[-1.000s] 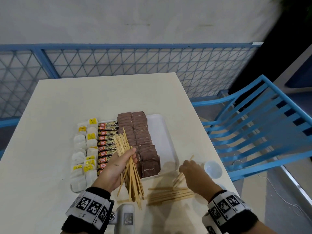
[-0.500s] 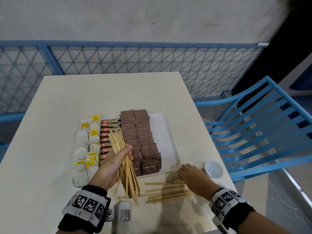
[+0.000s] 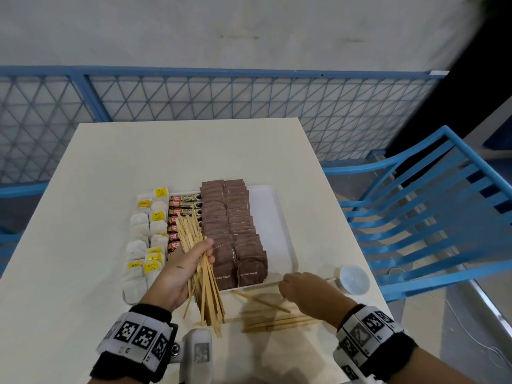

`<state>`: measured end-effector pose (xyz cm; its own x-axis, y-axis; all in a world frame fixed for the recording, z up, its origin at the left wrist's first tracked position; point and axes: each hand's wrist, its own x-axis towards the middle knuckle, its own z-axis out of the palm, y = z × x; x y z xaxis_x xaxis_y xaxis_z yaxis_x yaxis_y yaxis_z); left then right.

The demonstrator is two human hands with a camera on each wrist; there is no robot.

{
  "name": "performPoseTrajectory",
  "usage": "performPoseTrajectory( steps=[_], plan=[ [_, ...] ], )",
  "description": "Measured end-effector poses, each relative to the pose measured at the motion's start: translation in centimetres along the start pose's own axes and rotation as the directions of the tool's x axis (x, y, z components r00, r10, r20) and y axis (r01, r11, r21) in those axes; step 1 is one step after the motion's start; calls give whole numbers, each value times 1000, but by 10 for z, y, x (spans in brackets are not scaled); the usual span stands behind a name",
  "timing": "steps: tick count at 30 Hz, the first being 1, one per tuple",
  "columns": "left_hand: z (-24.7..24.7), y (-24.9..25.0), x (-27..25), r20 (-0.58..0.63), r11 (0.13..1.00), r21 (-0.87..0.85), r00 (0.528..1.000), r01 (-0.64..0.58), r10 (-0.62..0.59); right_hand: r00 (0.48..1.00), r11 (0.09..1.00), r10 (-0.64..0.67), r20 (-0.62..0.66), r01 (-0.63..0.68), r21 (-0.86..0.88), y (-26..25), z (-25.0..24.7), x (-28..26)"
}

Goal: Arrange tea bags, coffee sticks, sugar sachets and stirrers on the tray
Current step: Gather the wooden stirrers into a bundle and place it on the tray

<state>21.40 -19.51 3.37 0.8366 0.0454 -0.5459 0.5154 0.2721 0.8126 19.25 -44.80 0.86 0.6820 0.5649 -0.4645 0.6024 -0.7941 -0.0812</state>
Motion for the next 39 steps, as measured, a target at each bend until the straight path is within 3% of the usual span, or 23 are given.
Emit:
performPoseTrajectory(
  steps=[8,12,24,31,34,39],
  plan=[
    [2,0,2,22,1000,0,1000,-8,8,998,992,-53,22,50,117,-6,5,9],
    [2,1,2,17,1000,19,1000,-20,20,995,983,51,-89,-34,182,-26,9,16],
    [-1,5,-3,-12,1000,-2,1000,-16,16,987,918,150,-55,-119,377,-51,2,27],
    [-8,4,-7,-46,999,22,998,-30,31,989,981,149,-9,-147,125,-18,10,0],
    [-9,2,-8,-56,999,33,998,-33,35,987,981,144,72,-152,120,-10,22,-8],
    [-10,2,-8,-65,999,35,998,-25,27,996,984,90,-14,-87,156,-14,38,-9]
  ],
)
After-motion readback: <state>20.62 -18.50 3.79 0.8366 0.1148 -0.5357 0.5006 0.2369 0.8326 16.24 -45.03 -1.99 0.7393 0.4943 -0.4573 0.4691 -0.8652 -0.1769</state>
